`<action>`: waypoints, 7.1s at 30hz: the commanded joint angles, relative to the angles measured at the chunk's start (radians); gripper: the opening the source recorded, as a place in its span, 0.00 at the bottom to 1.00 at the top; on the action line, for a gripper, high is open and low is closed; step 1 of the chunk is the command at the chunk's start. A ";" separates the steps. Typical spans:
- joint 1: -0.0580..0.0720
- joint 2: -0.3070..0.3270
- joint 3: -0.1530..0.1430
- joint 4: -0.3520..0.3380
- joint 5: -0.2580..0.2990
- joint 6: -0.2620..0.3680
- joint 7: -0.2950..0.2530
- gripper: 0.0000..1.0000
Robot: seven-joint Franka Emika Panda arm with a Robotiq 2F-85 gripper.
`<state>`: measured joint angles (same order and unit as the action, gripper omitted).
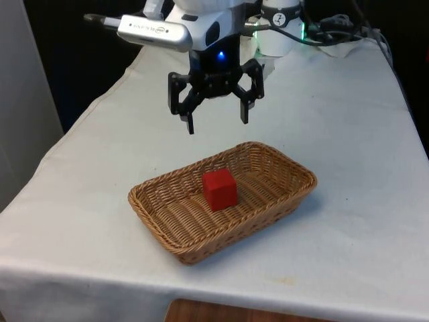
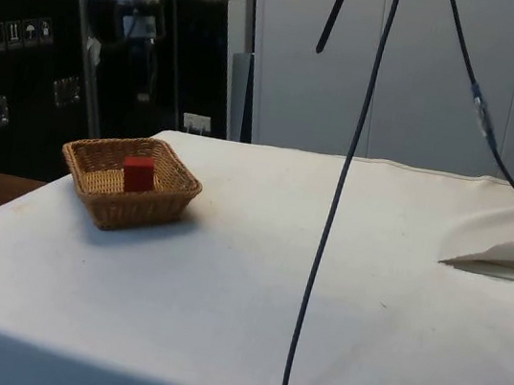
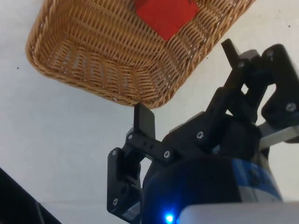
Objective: Pick up the cube and place it into the basket.
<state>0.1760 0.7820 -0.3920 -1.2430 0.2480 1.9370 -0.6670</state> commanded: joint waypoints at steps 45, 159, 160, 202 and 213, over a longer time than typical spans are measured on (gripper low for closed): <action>0.001 -0.019 -0.004 -0.017 -0.002 -0.013 0.277 1.00; 0.075 -0.407 0.003 -0.653 -0.046 0.330 0.383 1.00; 0.075 -0.412 0.003 -0.662 -0.047 0.336 0.383 1.00; 0.061 -0.697 0.002 -1.019 -0.122 0.394 0.390 1.00; 0.057 -0.744 0.004 -1.067 -0.179 0.381 0.402 1.00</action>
<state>0.2330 0.0380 -0.3880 -2.3100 0.0690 2.3180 -0.2650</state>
